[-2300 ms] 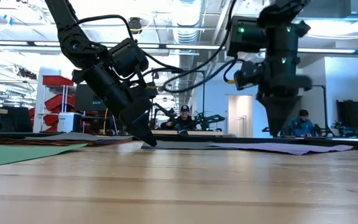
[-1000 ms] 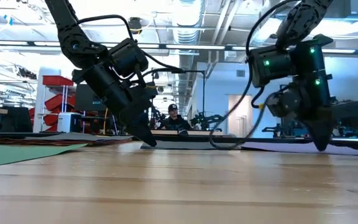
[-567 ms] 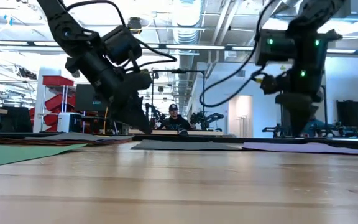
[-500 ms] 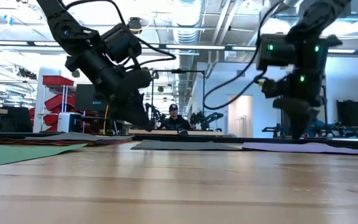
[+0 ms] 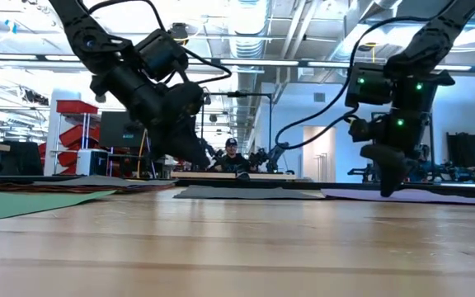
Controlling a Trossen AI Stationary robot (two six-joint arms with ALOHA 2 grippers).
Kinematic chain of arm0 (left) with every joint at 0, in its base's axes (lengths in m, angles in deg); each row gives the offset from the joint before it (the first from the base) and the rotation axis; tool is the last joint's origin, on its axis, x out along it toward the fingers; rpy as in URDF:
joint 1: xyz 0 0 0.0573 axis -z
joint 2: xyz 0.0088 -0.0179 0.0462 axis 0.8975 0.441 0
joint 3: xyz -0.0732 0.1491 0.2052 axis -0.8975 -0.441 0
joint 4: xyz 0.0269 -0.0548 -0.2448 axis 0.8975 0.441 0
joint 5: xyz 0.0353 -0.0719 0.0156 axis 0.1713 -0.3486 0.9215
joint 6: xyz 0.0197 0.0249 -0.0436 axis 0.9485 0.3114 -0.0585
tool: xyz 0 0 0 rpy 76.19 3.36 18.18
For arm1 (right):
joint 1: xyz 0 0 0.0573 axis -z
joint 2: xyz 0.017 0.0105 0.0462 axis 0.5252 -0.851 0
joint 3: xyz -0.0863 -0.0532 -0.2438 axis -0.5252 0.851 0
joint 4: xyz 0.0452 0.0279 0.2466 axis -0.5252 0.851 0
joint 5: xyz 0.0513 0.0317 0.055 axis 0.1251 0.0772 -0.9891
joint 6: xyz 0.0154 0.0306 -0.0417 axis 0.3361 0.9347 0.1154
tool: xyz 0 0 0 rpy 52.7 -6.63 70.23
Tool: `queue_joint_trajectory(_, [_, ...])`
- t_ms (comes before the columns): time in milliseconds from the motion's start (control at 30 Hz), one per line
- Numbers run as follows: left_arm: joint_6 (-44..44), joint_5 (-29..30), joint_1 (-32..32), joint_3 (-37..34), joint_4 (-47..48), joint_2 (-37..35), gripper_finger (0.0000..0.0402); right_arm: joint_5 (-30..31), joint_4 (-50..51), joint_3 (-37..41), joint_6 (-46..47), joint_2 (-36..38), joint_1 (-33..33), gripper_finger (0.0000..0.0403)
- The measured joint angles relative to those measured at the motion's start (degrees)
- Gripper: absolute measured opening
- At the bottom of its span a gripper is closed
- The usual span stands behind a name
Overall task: Organize paper
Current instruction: Move the purple paper to the top right of the table
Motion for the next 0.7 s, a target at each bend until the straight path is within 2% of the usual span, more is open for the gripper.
queue_joint_trajectory(267, [1.7,-2.1,-1.6,0.0,-0.1,0.0,0.0,-0.3,0.3,0.1,-12.4,-0.1,0.1,0.0])
queue_joint_trajectory(500, [4.2,-2.1,-1.8,0.1,0.4,0.0,0.0,-1.8,0.6,0.1,-16.7,-0.1,1.5,0.0])
queue_joint_trajectory(700, [6.0,-2.1,-1.8,0.1,2.6,0.0,0.0,-1.3,0.8,0.1,-16.6,-0.1,2.3,0.0])
